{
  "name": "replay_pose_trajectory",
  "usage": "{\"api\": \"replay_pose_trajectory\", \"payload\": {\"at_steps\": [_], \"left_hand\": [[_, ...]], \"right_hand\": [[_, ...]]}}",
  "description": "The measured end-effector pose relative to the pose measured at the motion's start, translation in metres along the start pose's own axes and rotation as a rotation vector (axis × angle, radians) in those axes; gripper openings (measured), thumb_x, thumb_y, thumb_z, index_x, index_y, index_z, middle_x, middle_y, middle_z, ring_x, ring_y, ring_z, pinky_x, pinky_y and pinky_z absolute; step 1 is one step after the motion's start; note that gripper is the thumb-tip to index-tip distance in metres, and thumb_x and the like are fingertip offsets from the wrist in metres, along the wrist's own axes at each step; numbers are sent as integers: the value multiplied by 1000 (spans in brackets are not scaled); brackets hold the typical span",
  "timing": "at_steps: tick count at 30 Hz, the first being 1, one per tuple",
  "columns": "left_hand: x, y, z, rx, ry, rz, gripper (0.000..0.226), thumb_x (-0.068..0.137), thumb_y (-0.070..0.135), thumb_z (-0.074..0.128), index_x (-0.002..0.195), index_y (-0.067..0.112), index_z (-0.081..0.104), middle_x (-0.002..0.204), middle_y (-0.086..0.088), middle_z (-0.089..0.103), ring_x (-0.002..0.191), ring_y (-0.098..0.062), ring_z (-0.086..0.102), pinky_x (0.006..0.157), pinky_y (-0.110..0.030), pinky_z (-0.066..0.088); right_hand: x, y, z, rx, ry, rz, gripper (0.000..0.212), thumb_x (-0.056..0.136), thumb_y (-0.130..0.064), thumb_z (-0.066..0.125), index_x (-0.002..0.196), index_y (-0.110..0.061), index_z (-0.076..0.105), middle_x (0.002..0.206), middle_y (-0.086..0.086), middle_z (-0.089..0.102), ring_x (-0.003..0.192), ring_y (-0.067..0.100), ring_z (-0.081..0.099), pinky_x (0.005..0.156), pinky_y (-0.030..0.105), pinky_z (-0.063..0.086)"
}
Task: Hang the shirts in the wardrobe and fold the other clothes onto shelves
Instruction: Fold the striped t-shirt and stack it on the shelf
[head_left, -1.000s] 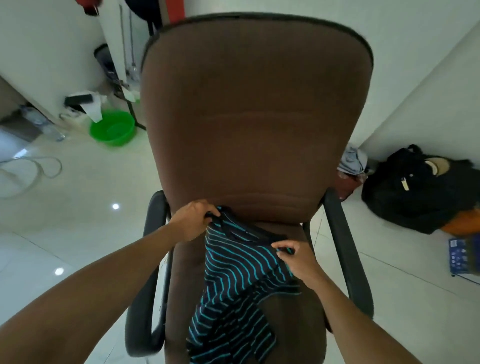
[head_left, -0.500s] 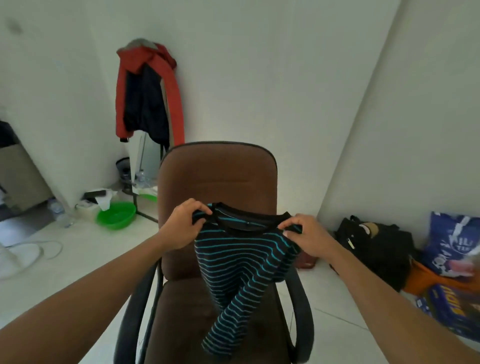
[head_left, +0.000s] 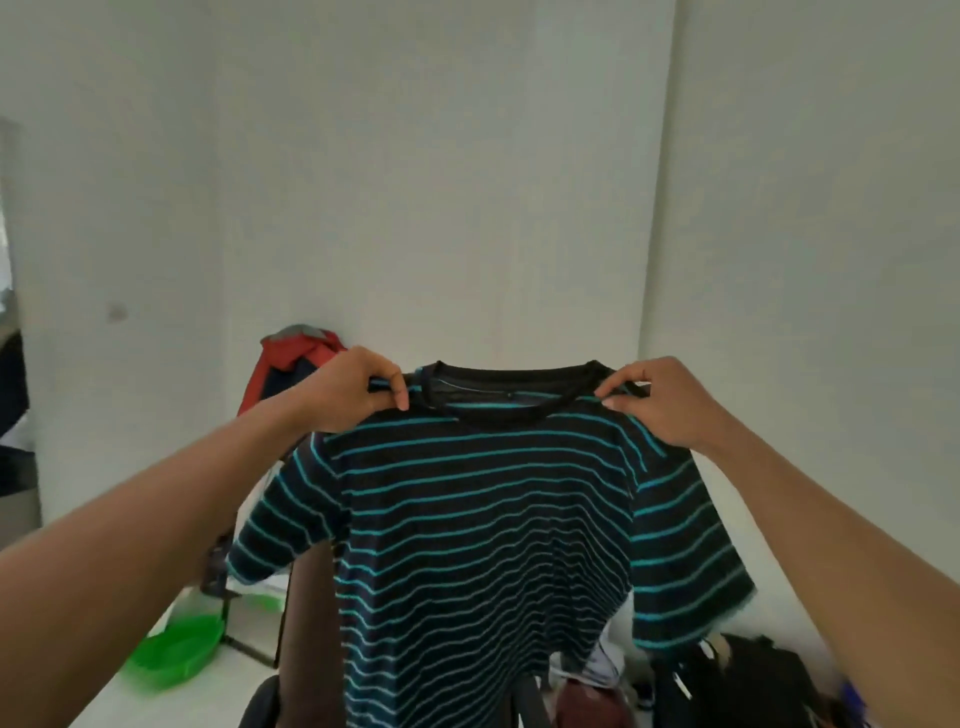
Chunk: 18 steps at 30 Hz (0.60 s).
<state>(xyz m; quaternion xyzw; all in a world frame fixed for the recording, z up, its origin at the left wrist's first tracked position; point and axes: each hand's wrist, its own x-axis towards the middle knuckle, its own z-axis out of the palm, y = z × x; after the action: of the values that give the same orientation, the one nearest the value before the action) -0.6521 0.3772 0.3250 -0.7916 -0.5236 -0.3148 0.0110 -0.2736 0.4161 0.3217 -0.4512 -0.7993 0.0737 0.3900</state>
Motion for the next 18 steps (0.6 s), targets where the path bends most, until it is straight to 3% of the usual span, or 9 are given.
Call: {"api": "replay_pose_trajectory", "payload": {"at_steps": [2,5,11,14,16,18], "left_hand": [[2,17,-22,-41,25,30,13,91,16,69,86,25,78,90,12,70,83,6,63,76,-11,51],[3,35,-46,-110,65,40,15,89,17,72,95,30,78,98,10,71,91,-4,65,86,-21,53],[-7,62,-78,-187,156,103,22,88,16,74,101,33,76,108,11,66,101,-6,60,89,-24,49],[-13,71,-95,-166,166,127,21,88,9,73,87,29,78,104,4,64,97,-12,61,88,-27,52],[-19,76,-106,-151,147,117,22,89,8,71,81,27,79,103,2,65,98,-15,62,87,-28,52],[-23,77,-115,-147,156,115,19,89,9,71,83,25,79,100,3,68,97,-13,63,88,-27,52]], "right_hand": [[1,-17,-22,5,44,-18,16,87,-12,74,93,-27,76,95,-21,65,89,-9,56,86,12,39],[-1,-35,-47,24,100,-32,18,86,-13,75,93,-29,75,98,-23,65,93,-3,59,94,25,45],[-13,-63,-77,58,88,-59,32,86,-14,76,114,-29,70,115,-14,61,99,3,62,83,20,52],[-18,-74,-91,74,148,-112,24,89,-7,71,96,-28,78,106,-14,68,99,4,62,95,28,50],[-20,-82,-98,63,112,-116,30,90,0,66,79,-25,80,98,-7,71,96,10,64,99,35,51],[-22,-89,-103,61,86,-110,32,91,2,63,79,-22,81,97,-5,73,95,13,65,98,36,52]]}}
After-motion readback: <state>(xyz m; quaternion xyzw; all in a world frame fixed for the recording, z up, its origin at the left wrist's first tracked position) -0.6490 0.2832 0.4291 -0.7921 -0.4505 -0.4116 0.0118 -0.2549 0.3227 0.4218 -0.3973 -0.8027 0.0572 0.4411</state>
